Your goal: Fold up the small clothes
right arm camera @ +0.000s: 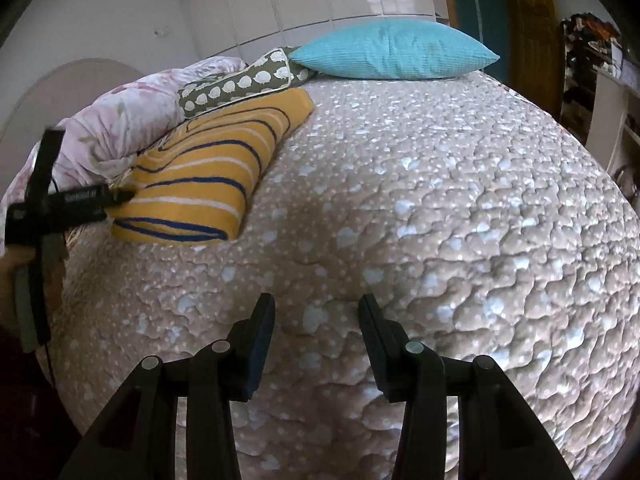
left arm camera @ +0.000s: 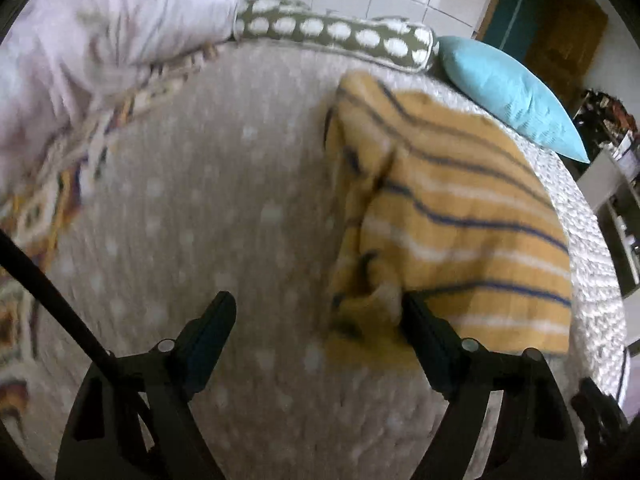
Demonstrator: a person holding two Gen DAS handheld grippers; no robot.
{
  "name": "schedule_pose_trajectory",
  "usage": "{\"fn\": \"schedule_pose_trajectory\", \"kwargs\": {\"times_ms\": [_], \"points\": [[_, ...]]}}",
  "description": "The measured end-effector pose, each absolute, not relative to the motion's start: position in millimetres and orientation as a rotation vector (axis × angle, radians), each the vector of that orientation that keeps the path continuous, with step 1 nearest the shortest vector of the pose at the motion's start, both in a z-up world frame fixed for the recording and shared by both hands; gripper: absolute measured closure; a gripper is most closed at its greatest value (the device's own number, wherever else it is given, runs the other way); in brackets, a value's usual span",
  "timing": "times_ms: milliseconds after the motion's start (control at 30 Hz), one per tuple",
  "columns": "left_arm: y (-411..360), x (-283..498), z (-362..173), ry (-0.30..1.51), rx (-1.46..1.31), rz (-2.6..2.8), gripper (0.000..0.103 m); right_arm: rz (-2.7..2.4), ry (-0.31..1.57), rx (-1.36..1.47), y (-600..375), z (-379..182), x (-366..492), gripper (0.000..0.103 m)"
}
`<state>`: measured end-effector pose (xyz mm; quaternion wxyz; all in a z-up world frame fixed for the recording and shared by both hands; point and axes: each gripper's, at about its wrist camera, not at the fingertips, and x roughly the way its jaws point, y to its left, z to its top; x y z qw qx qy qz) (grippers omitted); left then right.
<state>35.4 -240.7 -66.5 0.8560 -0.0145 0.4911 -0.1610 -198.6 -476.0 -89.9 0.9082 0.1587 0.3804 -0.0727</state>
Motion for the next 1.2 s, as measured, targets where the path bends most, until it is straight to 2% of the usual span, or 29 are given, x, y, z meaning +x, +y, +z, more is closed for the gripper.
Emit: {"fn": "schedule_pose_trajectory", "kwargs": {"times_ms": [200,400,600,667,1000,1200], "points": [[-222.8,0.7,-69.6,1.036,-0.055,-0.360,0.020,-0.159,0.781,0.330,-473.8,-92.0,-201.3,0.055],[-221.0,-34.6,-70.7,0.963,0.020,-0.358,0.019,-0.174,0.783,0.318,-468.7,-91.1,-206.2,0.054],[-234.4,-50.0,-85.4,0.937,0.127,-0.313,0.011,-0.186,0.786,0.305,-466.2,-92.9,-203.3,0.050],[-237.0,-48.2,-88.4,0.948,0.138,-0.321,0.001,-0.189,0.784,0.288,-464.1,-94.5,-201.7,0.048],[-240.6,-46.7,-92.3,0.972,0.128,-0.315,0.000,-0.207,0.770,0.231,-453.0,-99.7,-195.4,0.033],[-238.5,-56.3,-90.4,0.933,0.118,-0.281,0.000,-0.229,0.793,0.185,-447.3,-97.2,-190.7,0.031]]}}
